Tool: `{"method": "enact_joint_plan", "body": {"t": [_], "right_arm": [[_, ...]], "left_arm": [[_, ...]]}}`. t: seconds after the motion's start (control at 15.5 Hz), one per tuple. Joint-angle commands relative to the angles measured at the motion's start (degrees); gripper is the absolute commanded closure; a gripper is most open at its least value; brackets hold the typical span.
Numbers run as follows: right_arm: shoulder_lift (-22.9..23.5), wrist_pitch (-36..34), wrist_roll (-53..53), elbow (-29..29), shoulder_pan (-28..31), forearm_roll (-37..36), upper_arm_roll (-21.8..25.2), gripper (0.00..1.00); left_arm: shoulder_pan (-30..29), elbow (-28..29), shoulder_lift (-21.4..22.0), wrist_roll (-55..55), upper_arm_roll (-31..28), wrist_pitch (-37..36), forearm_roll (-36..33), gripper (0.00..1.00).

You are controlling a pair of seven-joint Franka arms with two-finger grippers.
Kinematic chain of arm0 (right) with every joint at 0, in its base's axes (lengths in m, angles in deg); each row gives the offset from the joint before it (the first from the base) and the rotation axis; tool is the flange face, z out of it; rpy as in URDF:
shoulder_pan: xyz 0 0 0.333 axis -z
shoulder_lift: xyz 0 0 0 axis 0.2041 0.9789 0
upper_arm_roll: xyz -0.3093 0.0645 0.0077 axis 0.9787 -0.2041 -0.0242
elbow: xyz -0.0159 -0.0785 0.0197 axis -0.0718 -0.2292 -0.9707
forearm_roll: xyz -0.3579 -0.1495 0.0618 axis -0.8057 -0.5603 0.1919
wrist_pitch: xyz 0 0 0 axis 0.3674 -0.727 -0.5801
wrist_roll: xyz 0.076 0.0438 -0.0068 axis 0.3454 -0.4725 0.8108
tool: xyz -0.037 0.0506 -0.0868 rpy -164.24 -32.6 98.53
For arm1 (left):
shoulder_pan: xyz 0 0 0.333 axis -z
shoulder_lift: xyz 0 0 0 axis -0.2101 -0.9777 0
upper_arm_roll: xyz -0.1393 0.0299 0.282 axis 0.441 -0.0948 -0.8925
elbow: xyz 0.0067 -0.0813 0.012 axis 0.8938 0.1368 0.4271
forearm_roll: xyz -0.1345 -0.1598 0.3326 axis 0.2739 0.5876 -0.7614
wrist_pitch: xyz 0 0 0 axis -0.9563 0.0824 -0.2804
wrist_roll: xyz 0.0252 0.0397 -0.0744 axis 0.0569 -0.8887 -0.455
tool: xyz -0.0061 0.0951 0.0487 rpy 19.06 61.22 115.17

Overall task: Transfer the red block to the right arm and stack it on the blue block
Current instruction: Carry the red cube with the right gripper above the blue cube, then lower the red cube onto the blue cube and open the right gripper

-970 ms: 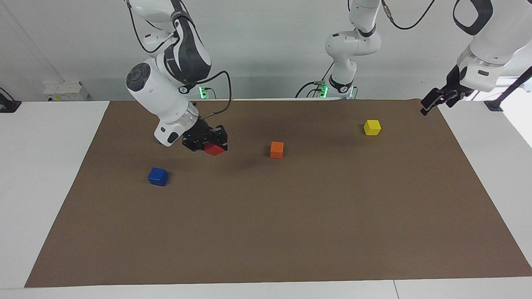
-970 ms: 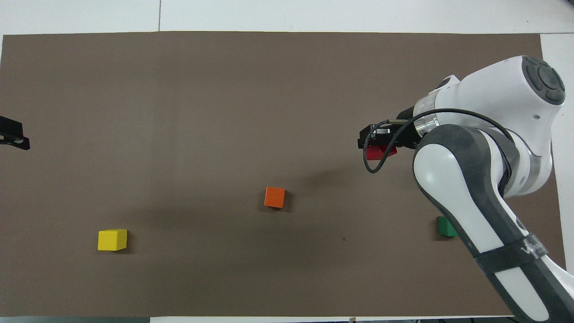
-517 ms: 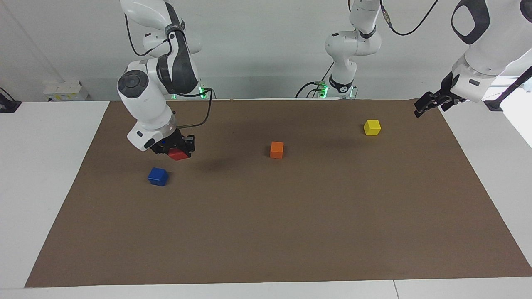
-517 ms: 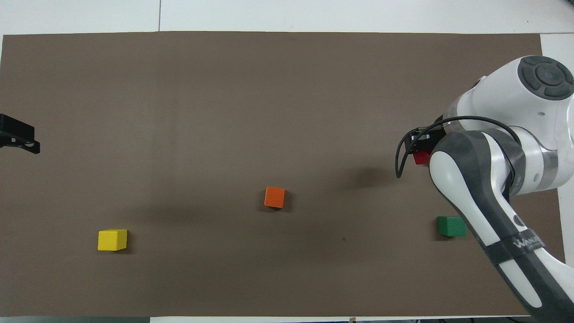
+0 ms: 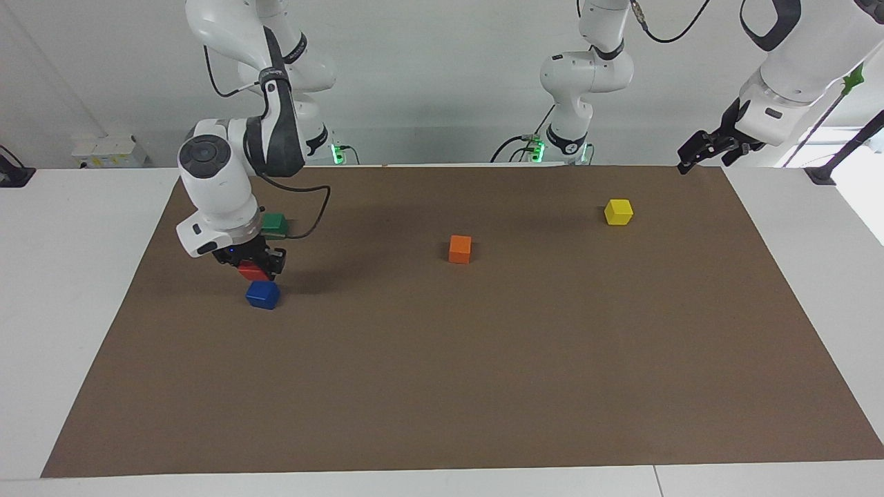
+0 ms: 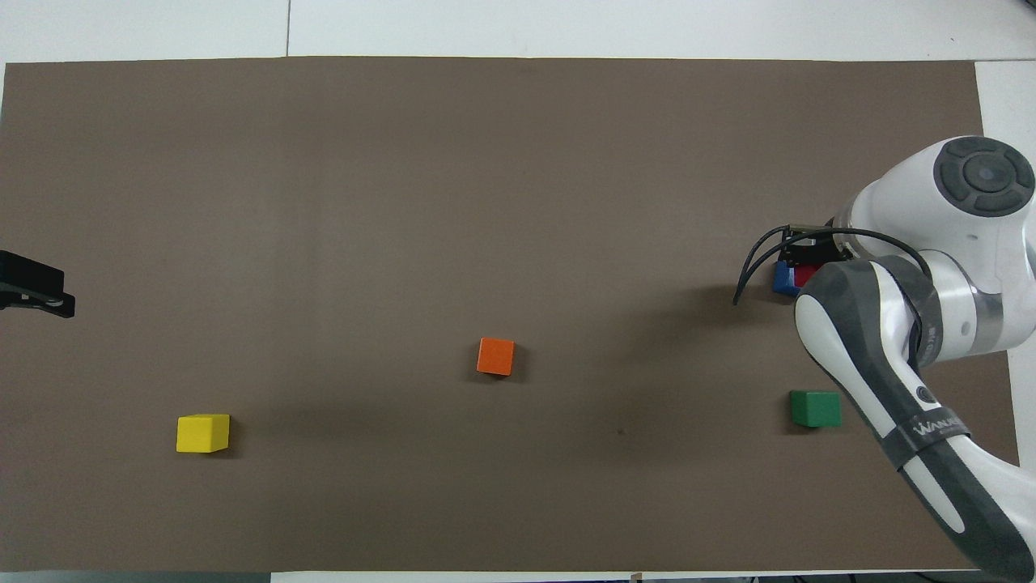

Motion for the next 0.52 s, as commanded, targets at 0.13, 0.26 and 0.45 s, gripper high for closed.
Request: {"method": "enact_joint_plan", "body": {"t": [0.13,0.26,0.45], "right_arm": [[0.58,8.0,-2.54,-3.98,2.04,-3.4,-0.47,1.0],[2.07,9.77,-2.71,-4.09,2.3,-3.4,-0.47,1.0],[3.39,11.98,-3.15,-4.09,3.01,-3.4,-0.47,1.0]], "left_arm": [[-0.07,2.02,0.98,-1.32,-0.99,4.83,0.54,0.0],[-0.15,1.94,0.63,-4.56,-0.99,5.72,0.54,0.0],[-0.16,2.11,0.81,-5.02,-0.99,5.63,0.62,0.0]]}}
